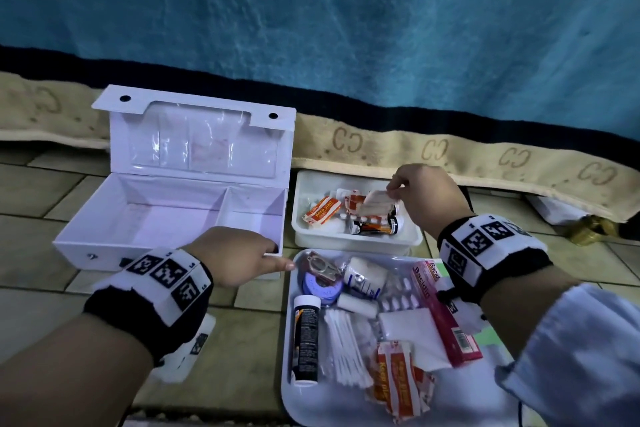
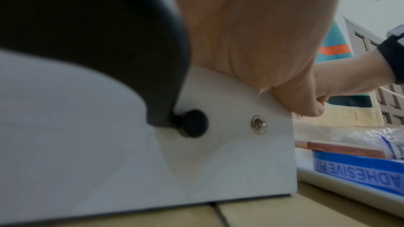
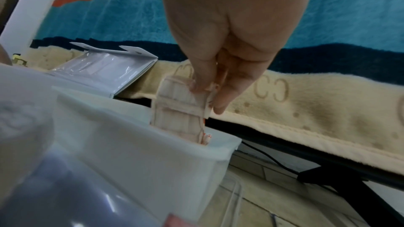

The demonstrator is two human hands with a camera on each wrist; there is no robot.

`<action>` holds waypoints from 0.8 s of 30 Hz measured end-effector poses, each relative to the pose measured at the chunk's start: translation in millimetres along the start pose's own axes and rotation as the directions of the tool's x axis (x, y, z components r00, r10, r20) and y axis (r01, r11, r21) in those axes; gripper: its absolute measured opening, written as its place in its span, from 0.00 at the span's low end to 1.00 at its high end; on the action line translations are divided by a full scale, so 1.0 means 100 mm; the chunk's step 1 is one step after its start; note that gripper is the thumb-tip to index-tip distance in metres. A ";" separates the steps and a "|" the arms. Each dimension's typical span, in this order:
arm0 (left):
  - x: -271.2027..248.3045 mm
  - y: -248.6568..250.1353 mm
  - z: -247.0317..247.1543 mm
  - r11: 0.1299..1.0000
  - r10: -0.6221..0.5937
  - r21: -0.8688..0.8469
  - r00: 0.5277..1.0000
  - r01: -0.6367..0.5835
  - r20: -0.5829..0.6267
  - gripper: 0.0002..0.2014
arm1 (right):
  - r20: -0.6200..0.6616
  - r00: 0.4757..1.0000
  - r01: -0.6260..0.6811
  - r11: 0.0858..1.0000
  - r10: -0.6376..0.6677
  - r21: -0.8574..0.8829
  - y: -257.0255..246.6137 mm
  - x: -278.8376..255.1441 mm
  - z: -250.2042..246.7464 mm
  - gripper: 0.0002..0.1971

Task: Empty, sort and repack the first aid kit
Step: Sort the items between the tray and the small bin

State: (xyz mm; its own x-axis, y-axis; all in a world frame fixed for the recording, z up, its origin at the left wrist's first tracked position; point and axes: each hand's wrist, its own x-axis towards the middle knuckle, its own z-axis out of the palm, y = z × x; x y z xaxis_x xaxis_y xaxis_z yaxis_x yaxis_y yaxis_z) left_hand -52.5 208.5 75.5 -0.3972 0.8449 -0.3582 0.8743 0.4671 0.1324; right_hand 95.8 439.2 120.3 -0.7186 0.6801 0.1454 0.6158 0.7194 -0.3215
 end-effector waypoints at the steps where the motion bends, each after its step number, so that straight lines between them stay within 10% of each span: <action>1: 0.00 0.00 0.00 1.000 -0.001 -0.006 1.000 0.001 0.001 0.26 | -0.013 1.000 0.013 1.000 -0.013 0.017 0.00 -0.02 -0.03 0.04; 10: 0.01 0.00 -0.02 0.999 0.017 -0.033 0.999 -0.016 0.028 0.32 | -0.264 0.964 0.084 0.981 -0.036 0.175 0.03 -0.64 -0.59 0.05; 18: 0.00 0.02 -0.05 0.998 -0.002 -0.056 0.998 0.005 0.056 0.45 | -0.018 1.000 0.002 0.999 -0.003 -0.041 0.07 -1.66 -0.55 0.04; 24: -0.01 0.09 -0.05 0.997 -0.068 -0.024 0.997 0.069 0.039 0.22 | 0.232 0.973 0.030 0.988 0.006 -0.151 -0.07 -1.95 0.00 0.13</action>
State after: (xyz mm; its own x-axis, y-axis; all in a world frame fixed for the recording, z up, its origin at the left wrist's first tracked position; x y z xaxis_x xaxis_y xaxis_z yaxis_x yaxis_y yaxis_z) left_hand -45.7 212.8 82.2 -0.4441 0.8004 -0.4026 0.8381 0.5300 0.1292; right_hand 232.1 301.7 94.6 -0.7703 0.6329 -0.0776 0.6357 0.7526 -0.1719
